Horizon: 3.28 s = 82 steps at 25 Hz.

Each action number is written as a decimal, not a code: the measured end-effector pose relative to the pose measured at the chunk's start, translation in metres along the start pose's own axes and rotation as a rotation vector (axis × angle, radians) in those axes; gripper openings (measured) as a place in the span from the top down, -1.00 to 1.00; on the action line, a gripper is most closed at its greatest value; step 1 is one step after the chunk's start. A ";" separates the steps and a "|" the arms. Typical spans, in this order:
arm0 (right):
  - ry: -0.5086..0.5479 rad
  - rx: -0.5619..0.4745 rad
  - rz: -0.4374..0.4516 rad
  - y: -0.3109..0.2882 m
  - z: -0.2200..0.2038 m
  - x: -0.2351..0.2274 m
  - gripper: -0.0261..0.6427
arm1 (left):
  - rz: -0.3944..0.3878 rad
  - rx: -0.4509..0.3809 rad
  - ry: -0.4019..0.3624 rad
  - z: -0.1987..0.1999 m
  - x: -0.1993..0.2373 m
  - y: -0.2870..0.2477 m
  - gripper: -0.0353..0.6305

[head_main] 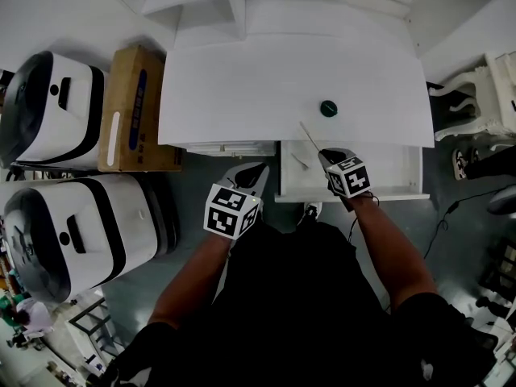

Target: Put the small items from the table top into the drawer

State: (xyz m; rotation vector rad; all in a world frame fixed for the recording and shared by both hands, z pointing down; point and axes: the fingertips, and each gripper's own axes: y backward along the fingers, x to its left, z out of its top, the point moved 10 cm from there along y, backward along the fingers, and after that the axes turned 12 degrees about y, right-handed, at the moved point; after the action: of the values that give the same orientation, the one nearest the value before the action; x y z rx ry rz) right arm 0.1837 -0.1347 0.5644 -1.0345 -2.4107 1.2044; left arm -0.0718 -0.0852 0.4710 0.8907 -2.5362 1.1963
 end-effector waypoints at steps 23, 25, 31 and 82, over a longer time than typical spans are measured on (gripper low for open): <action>0.256 0.276 0.118 -0.071 -0.066 -0.016 0.79 | 0.068 0.001 0.020 -0.014 -0.026 0.005 0.87; 0.230 0.282 0.123 -0.079 -0.067 -0.018 0.79 | 0.083 0.006 0.026 -0.016 -0.024 0.009 0.87; 0.203 0.321 0.118 -0.094 -0.076 -0.021 0.79 | 0.115 0.010 0.046 -0.020 -0.019 0.018 0.87; -0.193 -0.312 -0.064 0.094 0.027 0.024 0.79 | -0.055 -0.117 -0.052 0.027 -0.005 0.027 0.87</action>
State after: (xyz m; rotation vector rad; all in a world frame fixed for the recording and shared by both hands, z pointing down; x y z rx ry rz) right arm 0.1985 -0.0964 0.4723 -0.9500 -2.8263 0.9667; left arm -0.0820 -0.0901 0.4345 0.9692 -2.5739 1.0096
